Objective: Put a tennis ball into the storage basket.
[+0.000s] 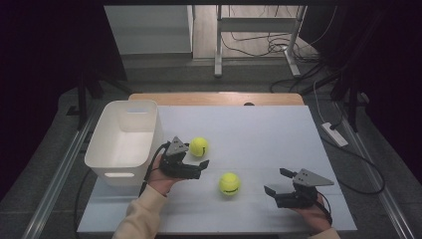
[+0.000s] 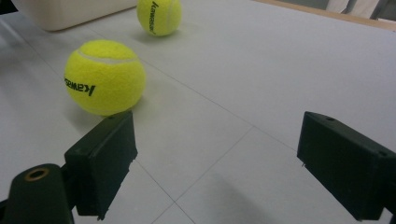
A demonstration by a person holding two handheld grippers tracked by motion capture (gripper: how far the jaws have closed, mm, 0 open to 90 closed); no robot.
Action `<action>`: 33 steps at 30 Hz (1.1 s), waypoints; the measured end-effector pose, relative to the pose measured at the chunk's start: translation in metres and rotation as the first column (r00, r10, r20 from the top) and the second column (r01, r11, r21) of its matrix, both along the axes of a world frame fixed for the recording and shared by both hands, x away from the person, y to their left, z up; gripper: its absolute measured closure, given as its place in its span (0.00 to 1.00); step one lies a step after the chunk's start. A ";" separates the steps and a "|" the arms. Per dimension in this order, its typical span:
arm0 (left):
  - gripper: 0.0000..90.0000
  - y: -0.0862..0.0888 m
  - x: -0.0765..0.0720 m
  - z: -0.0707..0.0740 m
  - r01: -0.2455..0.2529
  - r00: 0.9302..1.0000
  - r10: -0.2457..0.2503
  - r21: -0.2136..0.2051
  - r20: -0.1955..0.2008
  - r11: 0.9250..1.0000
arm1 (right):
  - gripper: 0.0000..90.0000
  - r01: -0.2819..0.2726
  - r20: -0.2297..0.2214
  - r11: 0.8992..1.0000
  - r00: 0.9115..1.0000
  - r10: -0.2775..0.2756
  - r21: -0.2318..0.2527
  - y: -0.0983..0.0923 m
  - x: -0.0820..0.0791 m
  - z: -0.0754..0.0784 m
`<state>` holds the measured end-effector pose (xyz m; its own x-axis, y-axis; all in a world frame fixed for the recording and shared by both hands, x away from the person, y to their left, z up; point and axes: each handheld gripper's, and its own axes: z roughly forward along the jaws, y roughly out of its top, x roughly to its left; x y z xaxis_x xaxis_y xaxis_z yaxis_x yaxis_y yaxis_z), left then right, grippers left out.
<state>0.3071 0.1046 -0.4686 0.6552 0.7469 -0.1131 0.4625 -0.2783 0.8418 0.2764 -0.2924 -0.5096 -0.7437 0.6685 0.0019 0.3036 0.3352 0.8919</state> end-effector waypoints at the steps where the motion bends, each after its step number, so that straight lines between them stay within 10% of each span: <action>1: 0.09 0.000 0.001 -0.001 -0.003 1.000 0.003 0.001 -0.002 1.000 | 0.13 0.000 0.001 1.000 1.000 0.000 0.000 0.000 0.000 0.000; 33: 0.08 -0.016 0.030 -0.016 -0.061 0.997 0.064 0.058 -0.039 0.996 | 0.13 0.001 -0.004 1.000 1.000 -0.001 -0.002 0.000 0.000 -0.001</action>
<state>0.3368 0.0888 -0.4849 0.6029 0.7922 -0.0948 0.5139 -0.2947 0.8057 0.2767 -0.2925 -0.5102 -0.7432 0.6690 0.0037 0.3076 0.3368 0.8899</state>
